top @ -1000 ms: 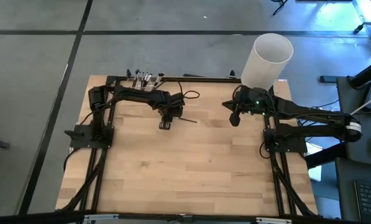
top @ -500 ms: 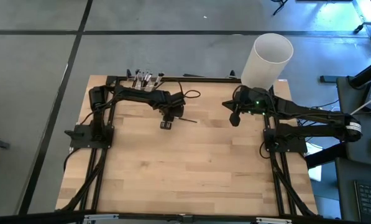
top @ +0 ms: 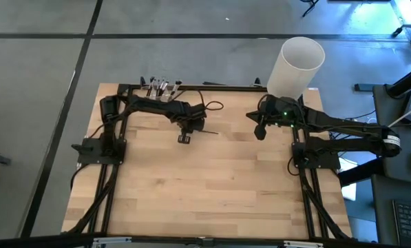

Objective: Put items in baskets/containers
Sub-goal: Put the black eyeshadow brush into the transparent organizer

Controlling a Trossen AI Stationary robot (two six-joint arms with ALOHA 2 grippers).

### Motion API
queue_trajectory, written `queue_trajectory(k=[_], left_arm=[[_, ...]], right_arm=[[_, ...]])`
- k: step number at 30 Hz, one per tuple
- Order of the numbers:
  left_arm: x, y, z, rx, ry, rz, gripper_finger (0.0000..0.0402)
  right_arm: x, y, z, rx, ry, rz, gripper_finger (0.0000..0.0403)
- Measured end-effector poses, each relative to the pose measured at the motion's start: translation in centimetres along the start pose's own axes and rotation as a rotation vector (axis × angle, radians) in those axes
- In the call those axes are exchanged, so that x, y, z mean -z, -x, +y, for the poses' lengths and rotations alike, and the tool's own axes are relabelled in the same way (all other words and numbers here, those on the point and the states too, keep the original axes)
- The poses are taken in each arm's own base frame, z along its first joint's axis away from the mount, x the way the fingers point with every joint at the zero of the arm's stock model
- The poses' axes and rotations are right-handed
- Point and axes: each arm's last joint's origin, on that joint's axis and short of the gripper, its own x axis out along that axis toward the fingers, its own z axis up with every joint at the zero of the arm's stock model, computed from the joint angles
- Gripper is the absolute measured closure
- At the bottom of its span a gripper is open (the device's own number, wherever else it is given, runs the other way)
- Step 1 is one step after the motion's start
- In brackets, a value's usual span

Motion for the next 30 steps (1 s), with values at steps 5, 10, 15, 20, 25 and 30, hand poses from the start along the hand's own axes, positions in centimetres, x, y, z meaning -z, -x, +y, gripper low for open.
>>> queue_trajectory(k=[5, 10, 15, 20, 25, 30], left_arm=[[-0.2, 1.3, -0.3, -0.232, -0.071, 0.142, 0.0398], [-1.9, 5.1, -1.7, -0.631, -0.255, 0.253, 0.0398], [-2.0, 8.4, -2.8, -0.896, -0.445, 0.448, 0.0398], [-1.3, 11.3, -3.1, -0.939, -0.594, 0.562, 0.0398], [0.6, 13.6, -2.0, -0.900, -0.689, 0.675, 0.0398], [2.9, 15.7, 0.0, -0.931, -0.595, 0.774, 0.0398]], right_arm=[[0.0, 0.0, 0.0, 0.000, 0.001, 0.001, 0.0386], [0.2, 0.0, 0.0, 0.001, 0.002, 0.018, 0.0386], [0.3, 0.0, 0.0, 0.002, 0.002, 0.028, 0.0386], [0.4, 0.0, 0.0, 0.002, -0.009, 0.037, 0.0386], [0.4, 0.0, 0.0, 0.002, -0.020, 0.040, 0.0386], [0.4, 0.0, 0.0, 0.003, -0.020, 0.046, 0.0386]])
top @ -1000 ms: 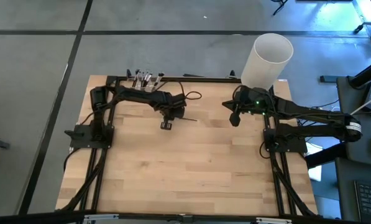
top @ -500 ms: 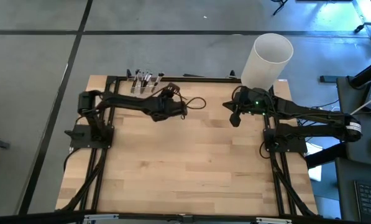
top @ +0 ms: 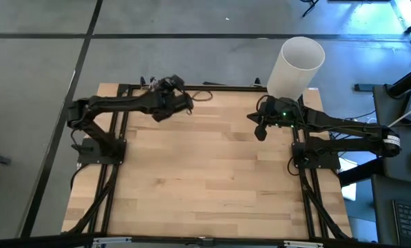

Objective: Put items in baskets/containers
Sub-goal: Put the black eyeshadow brush into the transparent organizer

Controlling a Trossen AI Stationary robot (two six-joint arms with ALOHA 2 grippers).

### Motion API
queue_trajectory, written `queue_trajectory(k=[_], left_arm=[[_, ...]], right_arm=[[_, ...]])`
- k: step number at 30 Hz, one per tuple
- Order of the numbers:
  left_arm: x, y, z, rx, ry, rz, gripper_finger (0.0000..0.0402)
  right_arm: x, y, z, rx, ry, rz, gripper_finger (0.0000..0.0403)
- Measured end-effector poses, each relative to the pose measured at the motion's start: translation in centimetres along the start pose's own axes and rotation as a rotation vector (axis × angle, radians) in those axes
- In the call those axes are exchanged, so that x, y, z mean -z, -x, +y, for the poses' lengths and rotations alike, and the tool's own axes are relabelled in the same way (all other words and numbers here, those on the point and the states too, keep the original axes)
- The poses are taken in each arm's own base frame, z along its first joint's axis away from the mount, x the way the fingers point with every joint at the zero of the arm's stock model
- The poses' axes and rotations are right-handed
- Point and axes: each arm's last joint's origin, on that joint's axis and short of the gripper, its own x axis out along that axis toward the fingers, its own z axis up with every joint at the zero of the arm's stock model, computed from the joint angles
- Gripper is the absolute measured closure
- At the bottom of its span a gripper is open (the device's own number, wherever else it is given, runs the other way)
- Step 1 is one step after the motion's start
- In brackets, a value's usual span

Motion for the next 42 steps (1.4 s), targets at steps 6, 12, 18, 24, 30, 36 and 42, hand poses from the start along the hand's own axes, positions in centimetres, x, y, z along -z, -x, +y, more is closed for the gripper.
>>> queue_trajectory(k=[6, 12, 18, 24, 30, 36, 42], left_arm=[[3.9, -3.2, -0.7, 0.121, -0.012, 0.102, 0.0398], [6.1, -6.3, -1.9, 0.274, -0.093, 0.126, 0.0398], [6.0, -7.1, -2.1, 0.324, -0.242, 0.011, 0.0398], [5.4, -8.0, -1.8, 0.321, -0.247, 0.024, 0.0398], [3.7, -9.7, -2.4, 0.372, -0.303, 0.040, 0.0398], [1.4, -11.0, -3.1, 0.411, -0.382, 0.043, 0.0398], [-0.6, -12.1, -3.8, 0.441, -0.446, 0.047, 0.0398]], right_arm=[[0.0, 0.0, 0.0, 0.001, 0.004, 0.000, 0.0386], [0.3, -0.2, 0.0, 0.002, 0.002, 0.003, 0.0386], [0.4, -0.6, 0.0, 0.002, -0.002, 0.021, 0.0386], [0.6, -1.2, 0.0, 0.003, -0.001, 0.045, 0.0386], [0.6, -1.2, 0.0, 0.003, -0.001, 0.049, 0.0386], [0.6, -1.2, 0.0, 0.003, 0.003, 0.049, 0.0386], [0.7, -1.2, 0.0, 0.003, 0.015, 0.050, 0.0386]])
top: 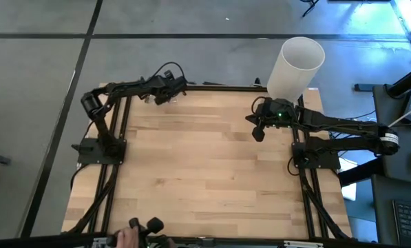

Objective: Put items in baskets/containers
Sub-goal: Put the black eyeshadow brush into the transparent organizer, then return to Home Position

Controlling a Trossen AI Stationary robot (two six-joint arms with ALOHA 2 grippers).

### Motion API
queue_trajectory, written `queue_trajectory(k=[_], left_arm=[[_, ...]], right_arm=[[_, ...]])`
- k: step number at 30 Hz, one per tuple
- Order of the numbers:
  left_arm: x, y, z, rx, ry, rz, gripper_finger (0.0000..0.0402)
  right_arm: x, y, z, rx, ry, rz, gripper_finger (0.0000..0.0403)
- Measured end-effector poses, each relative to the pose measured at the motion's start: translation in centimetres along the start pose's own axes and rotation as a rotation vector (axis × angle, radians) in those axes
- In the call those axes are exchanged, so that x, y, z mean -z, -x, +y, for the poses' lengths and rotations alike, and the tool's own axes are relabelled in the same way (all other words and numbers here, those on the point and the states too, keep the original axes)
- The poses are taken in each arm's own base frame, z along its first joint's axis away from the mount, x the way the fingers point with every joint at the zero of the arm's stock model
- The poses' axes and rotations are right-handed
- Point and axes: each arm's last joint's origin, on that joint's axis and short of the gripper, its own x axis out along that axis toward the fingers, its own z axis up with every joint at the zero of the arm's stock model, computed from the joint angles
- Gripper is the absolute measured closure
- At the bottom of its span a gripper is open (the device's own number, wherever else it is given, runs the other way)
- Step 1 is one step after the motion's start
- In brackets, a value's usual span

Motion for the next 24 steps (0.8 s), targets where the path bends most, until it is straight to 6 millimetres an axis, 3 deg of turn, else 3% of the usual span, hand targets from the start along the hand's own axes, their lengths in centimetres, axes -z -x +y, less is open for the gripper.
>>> queue_trajectory(k=[7, 15, 20, 24], left_arm=[[-0.7, -0.2, 0.2, 0.004, -0.010, -0.007, 0.0382], [-0.4, 0.4, 0.7, -0.046, 0.086, -0.017, 0.0299], [0.1, 1.4, 1.8, -0.129, 0.223, 0.022, 0.0246], [1.3, 2.4, 2.8, -0.180, 0.432, 0.012, 0.0228]], right_arm=[[0.0, 0.0, 0.0, 0.000, 0.003, 0.001, 0.0386], [0.0, 0.0, 0.0, 0.000, 0.004, 0.002, 0.0386], [0.0, 0.0, 0.0, 0.000, 0.004, 0.002, 0.0386], [0.0, 0.0, 0.0, 0.000, 0.004, 0.004, 0.0386]])
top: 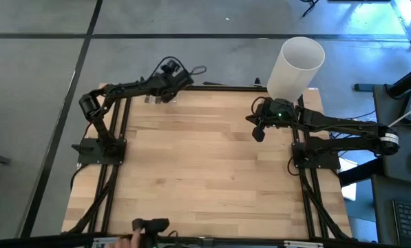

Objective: Put items in baskets/containers
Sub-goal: Return to Home Position

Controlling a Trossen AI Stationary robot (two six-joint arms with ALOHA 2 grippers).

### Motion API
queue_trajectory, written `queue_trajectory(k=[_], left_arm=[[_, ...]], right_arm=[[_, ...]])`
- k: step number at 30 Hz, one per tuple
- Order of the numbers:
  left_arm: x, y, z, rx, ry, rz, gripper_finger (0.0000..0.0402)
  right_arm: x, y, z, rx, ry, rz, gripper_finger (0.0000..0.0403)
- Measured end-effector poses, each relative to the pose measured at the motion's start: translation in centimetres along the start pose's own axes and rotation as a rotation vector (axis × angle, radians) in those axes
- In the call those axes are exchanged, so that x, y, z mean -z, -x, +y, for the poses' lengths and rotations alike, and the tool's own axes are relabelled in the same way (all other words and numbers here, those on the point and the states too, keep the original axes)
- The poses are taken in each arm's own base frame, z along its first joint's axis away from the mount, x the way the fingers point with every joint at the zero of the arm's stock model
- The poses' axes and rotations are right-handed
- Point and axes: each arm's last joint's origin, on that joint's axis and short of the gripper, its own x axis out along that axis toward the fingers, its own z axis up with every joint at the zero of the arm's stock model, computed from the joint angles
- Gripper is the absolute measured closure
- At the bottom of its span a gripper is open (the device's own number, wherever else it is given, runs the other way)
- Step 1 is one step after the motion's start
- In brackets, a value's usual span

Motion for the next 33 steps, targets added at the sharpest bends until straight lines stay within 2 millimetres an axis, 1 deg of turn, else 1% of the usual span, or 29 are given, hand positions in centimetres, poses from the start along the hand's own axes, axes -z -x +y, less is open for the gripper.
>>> queue_trajectory(k=[5, 7, 9, 11, 13, 15, 17, 19, 22, 25, 28, 30, 33], left_arm=[[1.4, 0.8, 2.6, -0.098, 0.532, 0.098, 0.0227], [2.2, 1.2, 3.0, -0.120, 0.735, 0.119, 0.0230], [3.3, 1.8, 2.8, -0.106, 0.919, 0.070, 0.0233], [4.2, 2.2, 2.0, 0.021, 1.104, -0.076, 0.0237], [4.6, 2.0, 1.5, 0.240, 1.291, -0.247, 0.0241], [4.9, 1.9, 1.0, 0.465, 1.418, -0.400, 0.0246], [4.9, 2.3, 0.7, 0.614, 1.483, -0.539, 0.0252], [4.3, 3.6, 0.4, 0.680, 1.507, -0.664, 0.0259], [3.0, 6.1, -0.3, 0.617, 1.564, -0.824, 0.0272], [2.2, 8.9, -1.5, 0.534, 1.604, -1.027, 0.0287], [1.3, 11.6, -3.7, 0.501, 1.596, -1.249, 0.0301], [1.2, 13.2, -5.3, 0.469, 1.591, -1.392, 0.0308], [1.7, 14.5, -7.9, 0.413, 1.581, -1.543, 0.0317]], right_arm=[[0.1, 0.0, 0.0, 0.000, 0.001, 0.008, 0.0386], [0.2, 0.0, 0.0, 0.000, 0.002, 0.019, 0.0386], [0.4, 0.0, 0.0, 0.001, 0.003, 0.036, 0.0386], [0.6, 0.0, 0.0, 0.002, 0.003, 0.061, 0.0386], [0.8, 0.0, 0.0, 0.003, -0.004, 0.084, 0.0386], [0.9, 0.0, 0.0, 0.009, -0.010, 0.090, 0.0386], [0.8, 0.0, 0.0, 0.002, -0.011, 0.088, 0.0386], [0.8, 0.1, 0.3, -0.043, -0.005, 0.084, 0.0386], [0.7, 0.2, 1.3, -0.140, 0.025, 0.065, 0.0386], [0.4, 0.7, 2.5, -0.257, 0.064, 0.026, 0.0386], [0.0, 1.6, 3.8, -0.367, 0.103, -0.038, 0.0386], [-0.4, 2.5, 4.5, -0.410, 0.125, -0.101, 0.0386], [-1.0, 4.2, 5.3, -0.473, 0.161, -0.207, 0.0386]])
